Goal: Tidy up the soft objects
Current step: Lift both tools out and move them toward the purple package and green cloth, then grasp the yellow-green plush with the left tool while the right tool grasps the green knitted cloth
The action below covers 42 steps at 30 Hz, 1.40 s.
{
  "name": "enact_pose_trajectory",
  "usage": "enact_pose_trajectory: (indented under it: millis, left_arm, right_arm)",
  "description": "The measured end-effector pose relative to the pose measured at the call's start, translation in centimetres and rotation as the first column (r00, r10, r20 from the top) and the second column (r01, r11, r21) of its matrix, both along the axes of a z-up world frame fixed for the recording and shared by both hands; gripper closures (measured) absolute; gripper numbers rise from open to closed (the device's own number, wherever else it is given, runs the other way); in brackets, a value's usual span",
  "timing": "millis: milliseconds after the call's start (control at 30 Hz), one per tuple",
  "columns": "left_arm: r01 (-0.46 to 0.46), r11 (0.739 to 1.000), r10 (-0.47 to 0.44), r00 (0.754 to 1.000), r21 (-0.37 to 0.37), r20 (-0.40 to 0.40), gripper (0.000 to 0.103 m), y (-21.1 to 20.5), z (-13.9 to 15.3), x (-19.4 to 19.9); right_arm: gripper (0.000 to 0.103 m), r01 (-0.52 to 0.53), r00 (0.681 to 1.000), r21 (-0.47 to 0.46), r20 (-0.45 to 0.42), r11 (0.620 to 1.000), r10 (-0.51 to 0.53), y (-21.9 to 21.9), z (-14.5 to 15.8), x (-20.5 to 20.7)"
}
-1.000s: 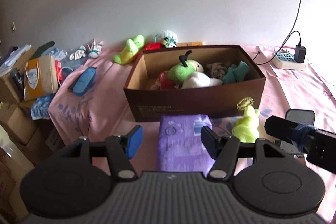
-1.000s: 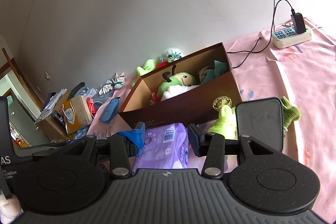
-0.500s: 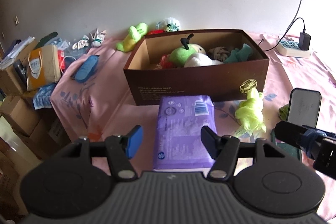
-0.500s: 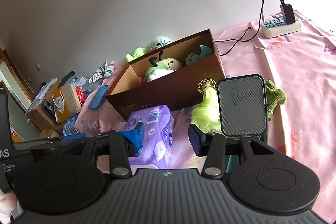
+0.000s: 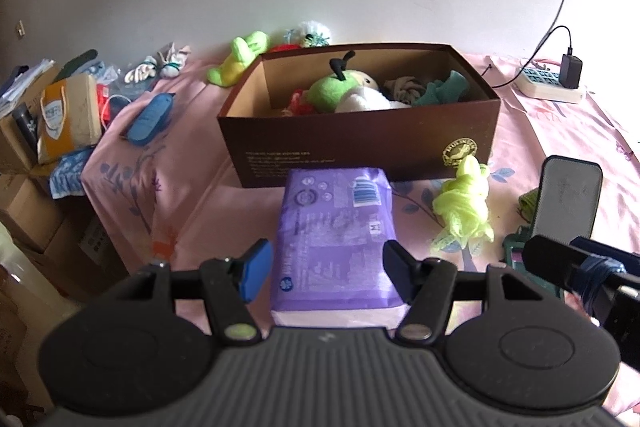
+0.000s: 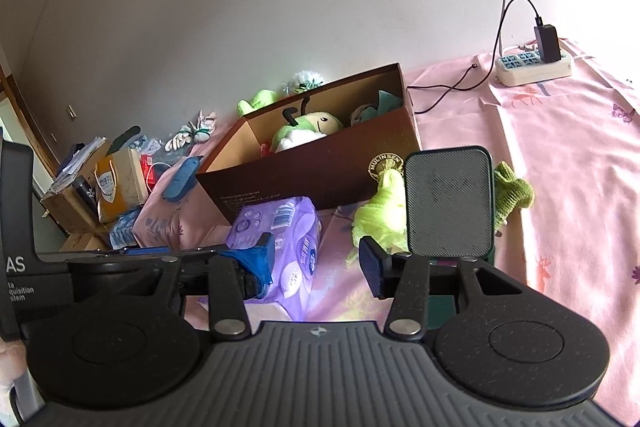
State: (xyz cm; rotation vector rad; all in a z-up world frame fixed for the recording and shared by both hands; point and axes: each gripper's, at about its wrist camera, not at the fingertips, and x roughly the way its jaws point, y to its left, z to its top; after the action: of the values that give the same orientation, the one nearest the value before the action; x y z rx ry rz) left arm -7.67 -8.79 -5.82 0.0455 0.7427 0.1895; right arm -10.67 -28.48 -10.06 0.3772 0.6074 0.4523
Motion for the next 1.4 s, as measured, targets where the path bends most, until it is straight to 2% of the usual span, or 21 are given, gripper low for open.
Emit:
enact_pose_trajectory:
  millis: [233,467,633,800,1000,1133,1233,1400]
  left_arm:
    - [0.084,0.996,-0.084,0.996,-0.026,0.004,0.038,-1.0,-1.5,0.0]
    - [0.207,0.975,-0.203,0.978,-0.077,0.050,0.038,-1.9,-2.4,-0.2]
    - [0.304,0.951,-0.296,0.948,-0.058,0.119,0.038,-2.8,-2.3,0.7]
    - [0.376,0.926,-0.370,0.916,-0.013,0.155,0.038,-3.7,-2.4,2.7]
    - [0.455,0.890,-0.449,0.881,-0.011,0.148,0.038,-4.1,-3.3,4.7]
    - [0.474,0.880,-0.471,0.875,-0.002,0.112,0.039,-4.5,-4.4,6.6]
    - [0.499,0.867,-0.497,0.864,0.003,0.080,0.041,-4.7,-5.1,8.0]
    - [0.534,0.846,-0.534,0.845,0.005,0.039,0.042,-5.2,-5.9,10.0]
  right_arm:
    - [0.073,0.011,1.000,0.006,-0.021,1.000,-0.011,-1.5,-0.9,-0.1]
    - [0.073,0.020,0.999,0.041,-0.029,0.999,-0.019,-4.0,-2.1,-0.5]
    - [0.072,0.092,0.995,0.092,-0.040,0.991,-0.089,-7.4,-3.1,-0.4]
    - [0.072,0.207,0.975,0.151,-0.112,0.967,-0.191,-10.5,-4.4,1.2]
    - [0.070,0.299,0.945,0.224,-0.203,0.927,-0.256,-12.8,-6.1,4.2]
    - [0.070,0.349,0.919,0.282,-0.291,0.894,-0.267,-13.8,-7.7,6.6]
    - [0.070,0.329,0.920,0.296,-0.314,0.897,-0.234,-13.6,-8.4,8.3]
    - [0.070,0.322,0.919,0.262,-0.318,0.910,-0.234,-12.9,-8.8,10.4]
